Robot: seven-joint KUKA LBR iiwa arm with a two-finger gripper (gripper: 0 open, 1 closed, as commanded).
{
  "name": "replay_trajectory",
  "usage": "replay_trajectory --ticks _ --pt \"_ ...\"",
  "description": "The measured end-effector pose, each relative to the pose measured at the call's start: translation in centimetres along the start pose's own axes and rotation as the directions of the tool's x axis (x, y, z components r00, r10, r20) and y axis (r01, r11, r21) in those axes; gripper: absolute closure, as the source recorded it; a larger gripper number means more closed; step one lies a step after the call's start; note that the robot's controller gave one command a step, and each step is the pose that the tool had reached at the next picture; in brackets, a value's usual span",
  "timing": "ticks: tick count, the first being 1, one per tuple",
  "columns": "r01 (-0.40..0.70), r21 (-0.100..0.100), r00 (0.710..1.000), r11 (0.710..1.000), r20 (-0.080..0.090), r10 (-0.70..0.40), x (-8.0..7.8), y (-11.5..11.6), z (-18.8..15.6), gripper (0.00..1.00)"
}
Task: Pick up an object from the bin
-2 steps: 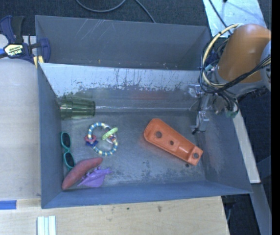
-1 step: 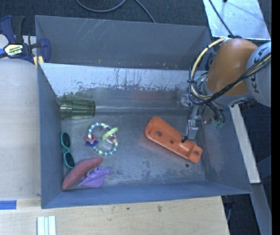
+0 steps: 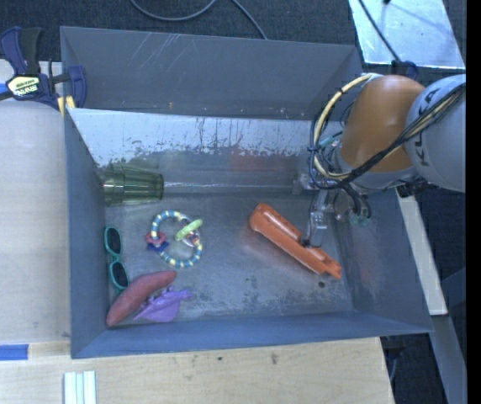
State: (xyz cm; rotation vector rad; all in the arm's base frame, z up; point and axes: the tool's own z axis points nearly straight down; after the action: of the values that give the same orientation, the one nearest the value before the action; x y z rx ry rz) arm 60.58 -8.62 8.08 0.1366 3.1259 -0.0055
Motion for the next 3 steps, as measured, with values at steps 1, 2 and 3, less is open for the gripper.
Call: replay_trajectory --ticks 1,2,3 --pt "0.219 0.001 0.976 0.976 0.005 -0.219 -1.3 0.8 0.7 0.0" --pt "0.177 0.0 0.984 0.984 0.005 -0.177 2.6 4.5 0.9 1.0" --pt "0.177 0.0 0.984 0.984 0.005 -0.177 2.6 4.5 0.9 1.0"
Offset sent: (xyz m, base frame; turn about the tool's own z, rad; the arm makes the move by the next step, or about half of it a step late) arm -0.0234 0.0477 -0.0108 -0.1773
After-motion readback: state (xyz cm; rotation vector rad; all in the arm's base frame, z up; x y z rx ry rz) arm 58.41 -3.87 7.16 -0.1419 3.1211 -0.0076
